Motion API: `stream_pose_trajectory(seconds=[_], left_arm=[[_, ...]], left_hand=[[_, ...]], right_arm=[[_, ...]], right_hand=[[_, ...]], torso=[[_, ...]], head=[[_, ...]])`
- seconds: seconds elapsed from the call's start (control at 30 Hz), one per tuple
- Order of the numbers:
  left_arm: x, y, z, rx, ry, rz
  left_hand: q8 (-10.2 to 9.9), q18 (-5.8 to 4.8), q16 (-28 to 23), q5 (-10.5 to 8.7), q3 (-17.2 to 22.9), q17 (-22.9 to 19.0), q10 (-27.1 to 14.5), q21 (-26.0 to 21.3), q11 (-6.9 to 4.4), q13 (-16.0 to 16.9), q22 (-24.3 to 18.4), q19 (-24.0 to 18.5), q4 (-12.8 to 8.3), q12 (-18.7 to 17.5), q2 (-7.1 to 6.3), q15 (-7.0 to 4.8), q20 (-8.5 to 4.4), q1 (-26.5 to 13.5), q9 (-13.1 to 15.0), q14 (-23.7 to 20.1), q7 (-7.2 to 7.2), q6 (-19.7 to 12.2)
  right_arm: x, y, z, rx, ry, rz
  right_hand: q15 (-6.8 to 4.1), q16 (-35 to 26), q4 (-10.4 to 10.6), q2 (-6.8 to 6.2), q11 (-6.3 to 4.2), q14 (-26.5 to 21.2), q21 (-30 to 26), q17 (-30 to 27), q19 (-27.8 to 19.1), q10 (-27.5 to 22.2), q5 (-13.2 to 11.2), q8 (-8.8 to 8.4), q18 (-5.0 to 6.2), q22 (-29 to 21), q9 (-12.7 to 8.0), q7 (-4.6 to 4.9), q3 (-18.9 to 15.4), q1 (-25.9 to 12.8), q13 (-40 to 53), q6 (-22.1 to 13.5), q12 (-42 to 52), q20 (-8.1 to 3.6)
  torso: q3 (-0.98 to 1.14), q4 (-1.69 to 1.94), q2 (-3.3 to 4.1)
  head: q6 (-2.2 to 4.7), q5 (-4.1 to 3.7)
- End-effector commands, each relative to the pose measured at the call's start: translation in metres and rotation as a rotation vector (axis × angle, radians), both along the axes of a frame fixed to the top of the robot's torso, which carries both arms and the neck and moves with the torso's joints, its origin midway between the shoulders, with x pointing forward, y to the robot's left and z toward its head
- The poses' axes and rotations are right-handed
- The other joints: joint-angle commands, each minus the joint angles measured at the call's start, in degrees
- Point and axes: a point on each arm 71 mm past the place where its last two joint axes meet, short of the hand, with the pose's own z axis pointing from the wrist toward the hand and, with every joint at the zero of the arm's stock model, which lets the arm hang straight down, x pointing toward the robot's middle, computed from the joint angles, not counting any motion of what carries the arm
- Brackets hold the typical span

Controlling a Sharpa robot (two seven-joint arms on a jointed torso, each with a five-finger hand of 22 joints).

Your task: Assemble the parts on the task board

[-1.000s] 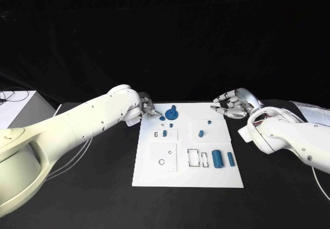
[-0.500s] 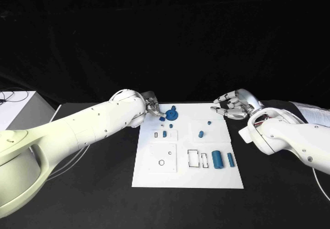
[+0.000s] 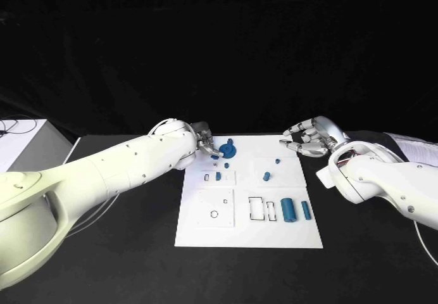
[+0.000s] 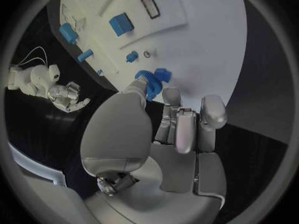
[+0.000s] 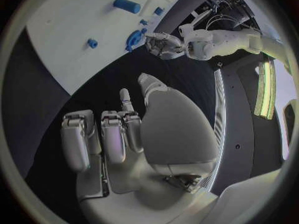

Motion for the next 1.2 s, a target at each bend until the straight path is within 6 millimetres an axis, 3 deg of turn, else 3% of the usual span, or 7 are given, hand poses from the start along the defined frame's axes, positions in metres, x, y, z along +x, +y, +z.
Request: stream_pose_trajectory(seconds=[0.03,0.3,1.2], left_arm=[[-0.0015,-0.0020,-0.0037,0.038,0.035,0.000],[-0.0016,-0.0032,-0.0050,0.041,0.035,0.009],[-0.0008,-0.0060,-0.0097,0.036,0.057,0.008]], left_hand=[[0.8,-0.17,0.5,-0.28,-0.9,5.8,1.4,0.7,-0.24,1.7,1.0,0.9,-0.1,1.5,0.83,-0.66,-0.19,0.0,-0.1,2.3,-0.49,0.2],[1.6,-0.34,0.9,-0.32,-1.7,6.5,2.5,1.1,-0.52,3.1,1.9,1.6,-0.1,2.8,1.44,-0.91,-0.38,0.2,-0.2,2.7,-0.80,0.5],[2.6,-0.54,1.5,-0.08,-1.3,7.5,3.4,1.7,-1.12,4.2,2.9,2.3,-0.2,4.0,3.28,-1.45,-0.85,3.3,-1.1,3.2,-1.40,0.6]], right_arm=[[-0.0004,0.0016,0.0004,-0.006,-0.005,0.017],[-0.0004,0.0021,0.0004,-0.006,-0.005,0.017],[-0.0004,0.0031,0.0003,-0.006,-0.003,0.020]], right_hand=[[0.39,-0.2,-0.1,-0.08,0.45,5.6,-0.3,13.9,5.2,3.7,0.2,0.29,0.05,14.0,0.0,0.06,0.3,-0.7,13.0,-0.4,-0.2,0.22],[0.39,-0.2,-0.1,-0.08,0.45,5.6,-0.3,13.9,5.2,3.7,0.2,0.29,0.05,14.0,0.0,0.06,0.3,-0.7,13.0,-0.4,-0.2,0.22],[0.39,-0.2,-0.1,-0.08,0.45,5.6,-0.3,13.9,5.2,3.7,0.2,0.29,0.05,14.0,0.0,0.06,0.3,-0.7,13.0,-0.4,-0.2,0.22]], torso=[[0.03,-0.03,0.00],[0.06,0.11,-0.06],[0.10,-0.04,-0.10]], head=[[-0.14,-0.10],[-0.33,-0.16],[-0.76,-0.10]])
